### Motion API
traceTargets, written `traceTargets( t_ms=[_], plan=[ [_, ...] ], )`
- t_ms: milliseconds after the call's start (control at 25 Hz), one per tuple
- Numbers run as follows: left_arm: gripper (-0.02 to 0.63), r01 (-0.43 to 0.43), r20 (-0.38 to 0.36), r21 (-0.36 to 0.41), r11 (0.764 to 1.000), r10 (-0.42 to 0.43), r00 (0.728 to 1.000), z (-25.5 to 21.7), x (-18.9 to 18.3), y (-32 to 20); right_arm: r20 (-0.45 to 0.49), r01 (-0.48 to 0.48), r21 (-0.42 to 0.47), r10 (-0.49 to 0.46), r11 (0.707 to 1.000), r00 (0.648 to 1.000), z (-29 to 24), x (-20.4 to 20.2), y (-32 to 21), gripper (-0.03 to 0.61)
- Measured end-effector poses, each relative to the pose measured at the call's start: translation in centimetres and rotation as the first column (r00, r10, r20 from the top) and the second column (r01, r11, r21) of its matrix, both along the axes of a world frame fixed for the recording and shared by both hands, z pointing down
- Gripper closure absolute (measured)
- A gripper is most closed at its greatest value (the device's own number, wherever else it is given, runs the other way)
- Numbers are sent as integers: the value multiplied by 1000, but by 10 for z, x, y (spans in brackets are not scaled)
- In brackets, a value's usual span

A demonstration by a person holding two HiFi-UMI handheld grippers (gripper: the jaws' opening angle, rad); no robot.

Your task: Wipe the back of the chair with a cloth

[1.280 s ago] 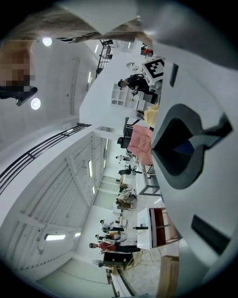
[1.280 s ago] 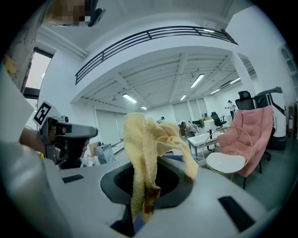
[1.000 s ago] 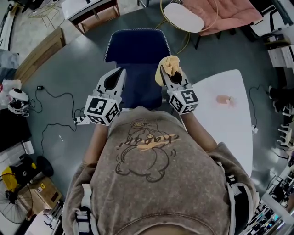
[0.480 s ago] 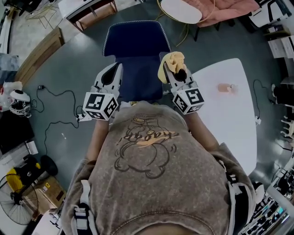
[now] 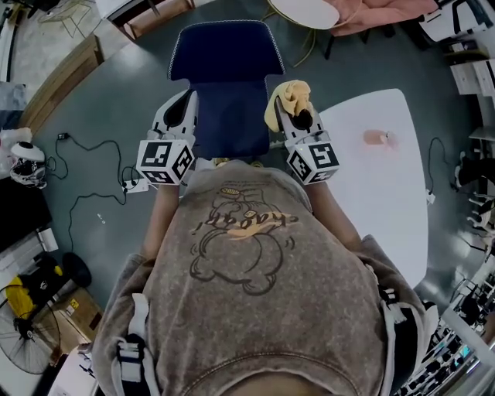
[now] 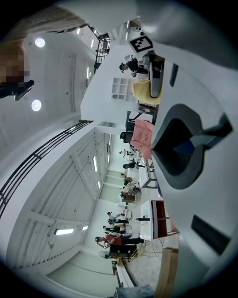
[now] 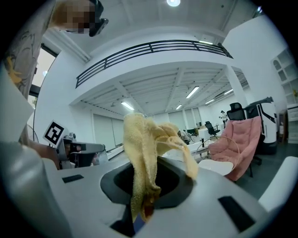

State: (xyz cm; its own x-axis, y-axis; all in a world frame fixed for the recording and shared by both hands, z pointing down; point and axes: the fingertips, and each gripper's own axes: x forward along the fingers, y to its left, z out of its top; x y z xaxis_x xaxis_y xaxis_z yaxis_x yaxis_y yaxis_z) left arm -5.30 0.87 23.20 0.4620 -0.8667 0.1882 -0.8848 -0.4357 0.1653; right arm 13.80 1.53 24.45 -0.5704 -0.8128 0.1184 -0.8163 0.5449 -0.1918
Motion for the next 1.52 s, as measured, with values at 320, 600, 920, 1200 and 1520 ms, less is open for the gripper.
traceTargets(
  t_ms=[320,600,920,1200,1520],
  plan=[
    [606,20,3,-2,1000,-20,1000,8,-9,-3,9,-9,-31,9,999,1000,15,-5,-1,508],
    [606,34,-6,-14,999,-34,999,12,-15,1,4,-2,-20,2,1000,1000,11,-7,-4,508],
    [606,39,-19,6,999,-39,999,3,-17,4,-37,29,5,-29,1000,999,5,-11,-5,508],
    [606,41,-30,9,999,-41,999,0,-21,7,-34,21,-7,-22,1000,999,5,-10,-7,508],
    [606,33,-34,0,999,-33,999,1,-18,6,-39,8,-16,-8,1000,999,7,-2,-11,508]
  ],
)
